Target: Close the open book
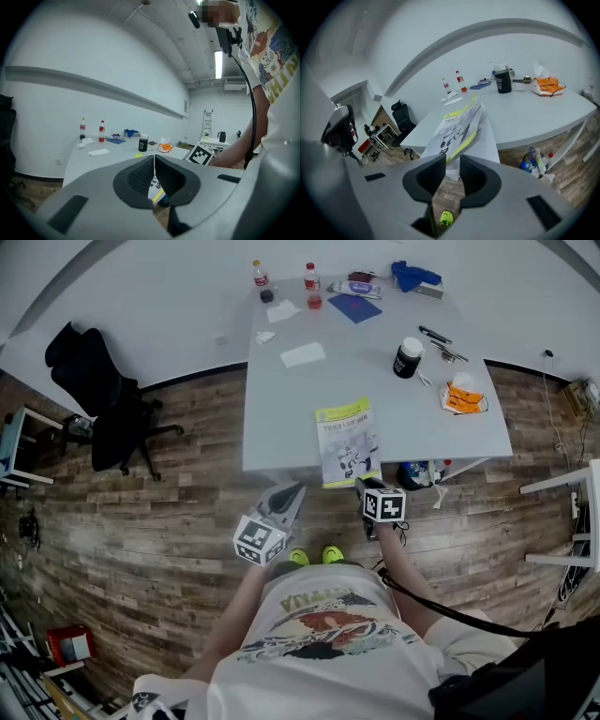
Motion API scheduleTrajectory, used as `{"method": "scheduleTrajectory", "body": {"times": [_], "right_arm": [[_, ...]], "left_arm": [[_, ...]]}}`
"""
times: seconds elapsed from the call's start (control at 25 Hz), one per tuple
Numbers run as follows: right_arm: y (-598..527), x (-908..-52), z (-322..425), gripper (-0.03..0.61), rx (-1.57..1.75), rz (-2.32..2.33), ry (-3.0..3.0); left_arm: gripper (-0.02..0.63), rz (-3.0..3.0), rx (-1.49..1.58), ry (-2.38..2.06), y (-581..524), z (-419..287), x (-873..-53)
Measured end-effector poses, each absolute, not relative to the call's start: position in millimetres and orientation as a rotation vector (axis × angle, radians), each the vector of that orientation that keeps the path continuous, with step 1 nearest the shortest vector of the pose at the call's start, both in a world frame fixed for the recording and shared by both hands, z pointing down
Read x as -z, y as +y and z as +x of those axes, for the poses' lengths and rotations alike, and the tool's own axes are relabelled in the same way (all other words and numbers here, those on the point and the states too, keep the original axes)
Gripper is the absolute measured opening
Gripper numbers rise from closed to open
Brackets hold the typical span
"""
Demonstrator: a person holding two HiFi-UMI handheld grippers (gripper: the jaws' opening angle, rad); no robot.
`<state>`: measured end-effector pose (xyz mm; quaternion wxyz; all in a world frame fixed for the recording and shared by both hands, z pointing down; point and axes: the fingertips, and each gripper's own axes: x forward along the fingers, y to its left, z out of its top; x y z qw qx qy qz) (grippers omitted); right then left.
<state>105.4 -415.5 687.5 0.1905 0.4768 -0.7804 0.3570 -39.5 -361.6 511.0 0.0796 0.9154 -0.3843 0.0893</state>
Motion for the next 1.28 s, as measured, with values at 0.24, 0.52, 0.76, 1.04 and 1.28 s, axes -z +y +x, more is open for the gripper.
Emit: {"method": "scheduleTrajectory", "body": {"times": [0.24, 0.52, 0.76, 1.04, 1.28], "right_arm": [[-403.7, -679.2, 116.1, 0.077, -0.913, 1.379, -2.146], [-396.3, -630.4, 113.0, 0.077, -0.812, 1.379, -2.288], [-396.0, -577.0, 90.8, 0.075, -0.657, 1.29, -2.464], [-383.1, -512.6, 63.6, 0.061, -0.52, 1.23, -2.659], [-369.7, -489.6, 53.3, 0.035, -0.44, 1.211, -2.714]], "left_arm": [[0.014, 2.755, -0.246, -1.131, -359.0, -34.4, -507.6], [0.014, 2.782, -0.173, -1.13, -354.3, -29.5, -489.9], [0.014, 2.811, -0.1, -1.137, -352.0, -22.7, -466.7], [0.014, 2.818, -0.052, -1.131, -342.5, -14.0, -446.3], [0.014, 2.819, -0.064, -1.115, -328.5, 0.6, -447.0]]}}
